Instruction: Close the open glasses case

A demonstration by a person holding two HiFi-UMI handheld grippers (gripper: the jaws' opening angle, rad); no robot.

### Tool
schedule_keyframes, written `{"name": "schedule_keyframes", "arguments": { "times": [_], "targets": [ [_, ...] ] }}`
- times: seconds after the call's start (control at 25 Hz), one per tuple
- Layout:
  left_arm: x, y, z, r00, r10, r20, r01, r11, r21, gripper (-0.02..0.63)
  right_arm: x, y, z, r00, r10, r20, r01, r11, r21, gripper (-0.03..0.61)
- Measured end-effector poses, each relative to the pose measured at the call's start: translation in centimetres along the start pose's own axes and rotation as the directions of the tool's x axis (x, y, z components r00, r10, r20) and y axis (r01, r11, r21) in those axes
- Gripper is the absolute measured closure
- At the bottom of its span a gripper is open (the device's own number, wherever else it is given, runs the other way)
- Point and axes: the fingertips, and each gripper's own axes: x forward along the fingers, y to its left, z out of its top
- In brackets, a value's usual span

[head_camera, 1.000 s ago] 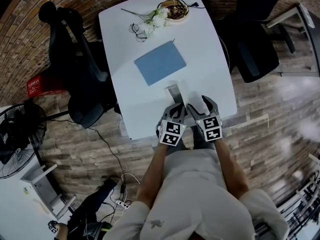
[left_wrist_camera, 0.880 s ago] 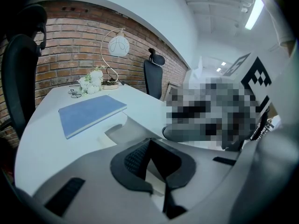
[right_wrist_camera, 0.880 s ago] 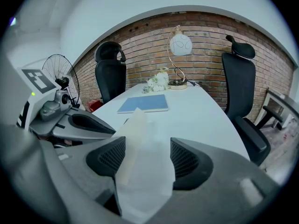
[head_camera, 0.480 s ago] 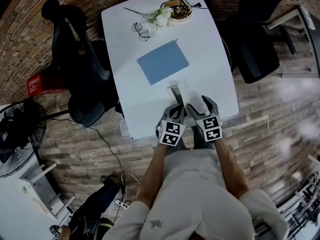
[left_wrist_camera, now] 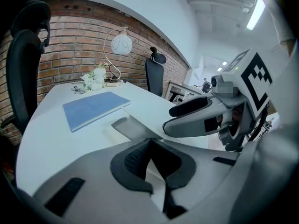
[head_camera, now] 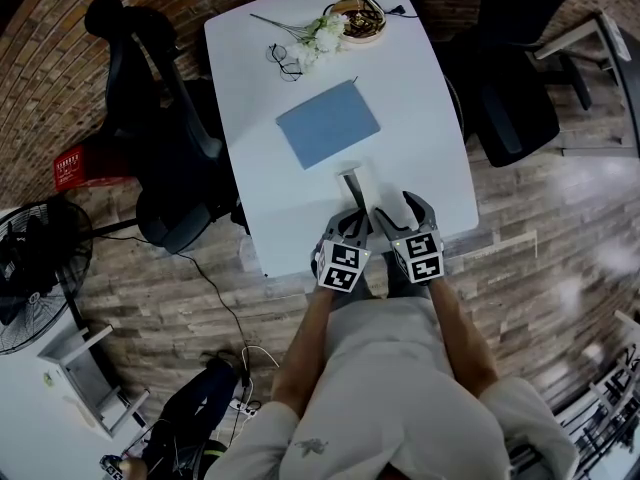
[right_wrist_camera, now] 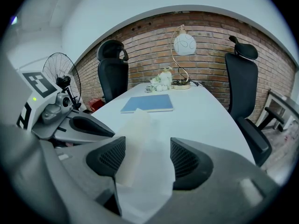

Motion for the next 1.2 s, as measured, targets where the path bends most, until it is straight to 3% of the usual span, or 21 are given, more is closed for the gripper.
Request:
{"name": "schedule_keyframes", "arguments": {
  "times": [1.2],
  "targets": [
    [-0.4, 1.2, -2.2, 0.998, 0.022, -0.060, -0.023, 1.000, -0.020, 0.611, 0.9, 1.5, -0.2, 0.999, 0.040, -0.012, -0.040, 0.999, -0.001, 0.276]
  ]
}}
